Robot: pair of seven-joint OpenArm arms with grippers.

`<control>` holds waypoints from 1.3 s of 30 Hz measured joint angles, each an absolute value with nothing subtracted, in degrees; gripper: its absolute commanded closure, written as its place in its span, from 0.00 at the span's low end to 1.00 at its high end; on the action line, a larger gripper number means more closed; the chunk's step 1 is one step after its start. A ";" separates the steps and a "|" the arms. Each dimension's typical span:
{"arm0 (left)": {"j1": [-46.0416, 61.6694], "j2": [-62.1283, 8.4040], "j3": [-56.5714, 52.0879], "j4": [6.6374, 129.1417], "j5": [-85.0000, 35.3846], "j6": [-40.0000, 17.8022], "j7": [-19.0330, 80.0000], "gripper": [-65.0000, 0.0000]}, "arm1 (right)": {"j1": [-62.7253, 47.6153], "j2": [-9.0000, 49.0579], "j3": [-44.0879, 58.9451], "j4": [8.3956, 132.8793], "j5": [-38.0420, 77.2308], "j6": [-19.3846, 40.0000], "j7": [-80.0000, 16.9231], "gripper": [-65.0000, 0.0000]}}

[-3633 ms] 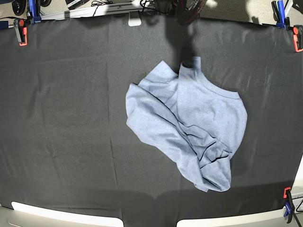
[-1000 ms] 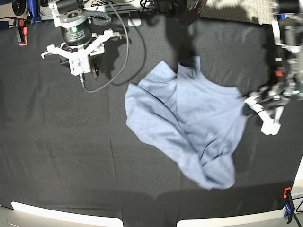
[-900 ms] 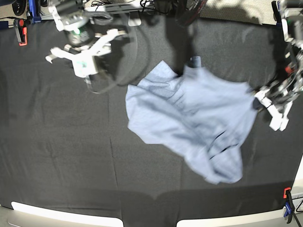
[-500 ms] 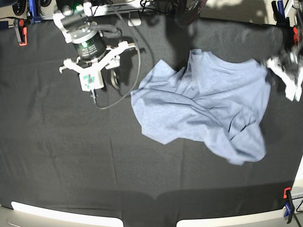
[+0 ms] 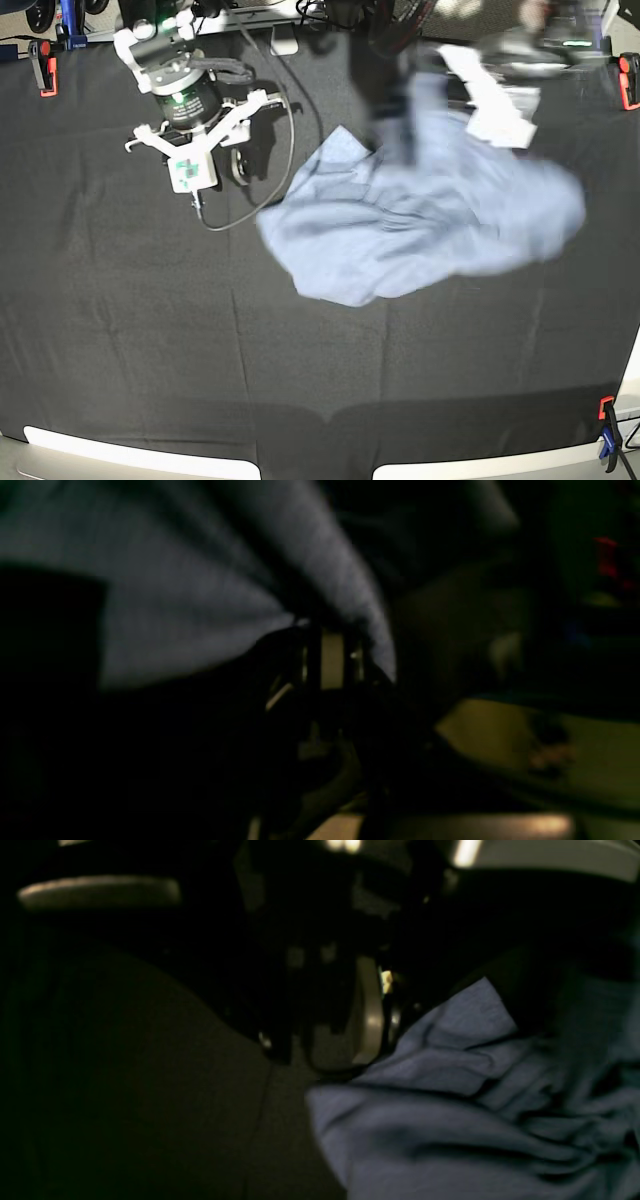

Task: Layout the t-shirt on the table in an organized manner, then fold the t-shirt properly
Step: 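Lift the shirt with the left gripper and shake it out over the table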

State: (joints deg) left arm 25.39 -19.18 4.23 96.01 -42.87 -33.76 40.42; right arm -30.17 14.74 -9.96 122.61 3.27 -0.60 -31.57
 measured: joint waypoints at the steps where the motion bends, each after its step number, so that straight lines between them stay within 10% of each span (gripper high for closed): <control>1: 24.10 -18.33 6.70 95.98 -42.76 -33.93 40.58 1.00 | -30.17 14.74 -9.96 122.63 3.22 -0.60 -31.62 0.70; 12: 11.42 -5.37 18.44 96.01 -36.62 -28.47 42.26 1.00 | -30.22 15.77 -1.69 122.63 -2.48 -0.60 -34.24 0.70; 18: 7.79 -5.10 18.41 96.03 -36.16 -28.60 49.39 0.63 | -31.44 16.80 7.05 122.63 4.10 -0.62 -35.51 0.70; 26: 3.79 -5.23 18.50 101.65 -30.81 -31.64 45.36 0.63 | -31.55 16.69 9.87 122.63 5.87 -0.60 -36.10 0.70; 32: -3.07 -4.73 18.37 100.29 -13.58 -18.11 34.24 0.63 | -31.59 16.47 9.87 122.63 5.85 -0.60 -36.53 0.70; 39: -9.06 -3.86 21.85 86.91 -6.07 -16.95 34.52 0.63 | -31.59 16.19 9.87 122.63 5.85 -0.58 -36.75 0.70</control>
